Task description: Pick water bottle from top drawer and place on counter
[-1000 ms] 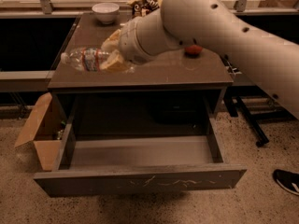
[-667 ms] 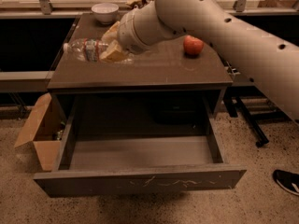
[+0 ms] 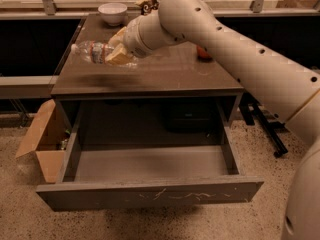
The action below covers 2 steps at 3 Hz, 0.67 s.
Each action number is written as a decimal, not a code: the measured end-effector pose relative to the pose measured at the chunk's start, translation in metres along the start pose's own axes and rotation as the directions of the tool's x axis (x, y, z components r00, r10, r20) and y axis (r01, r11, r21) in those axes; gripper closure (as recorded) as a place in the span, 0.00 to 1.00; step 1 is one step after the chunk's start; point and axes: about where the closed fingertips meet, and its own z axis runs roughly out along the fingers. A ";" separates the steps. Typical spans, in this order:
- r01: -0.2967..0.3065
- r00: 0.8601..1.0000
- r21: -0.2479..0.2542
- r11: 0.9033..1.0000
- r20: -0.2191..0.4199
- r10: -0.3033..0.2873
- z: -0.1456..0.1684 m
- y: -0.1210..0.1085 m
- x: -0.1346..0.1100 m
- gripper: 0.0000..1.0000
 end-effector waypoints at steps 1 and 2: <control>-0.043 0.999 -0.014 0.999 0.015 0.044 0.019 -0.004 0.013 0.81; -0.076 0.997 -0.015 0.997 0.022 0.076 0.029 -0.005 0.025 0.57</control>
Offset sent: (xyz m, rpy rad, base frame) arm 0.0357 -0.0020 -0.0418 0.0724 0.0839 -0.0434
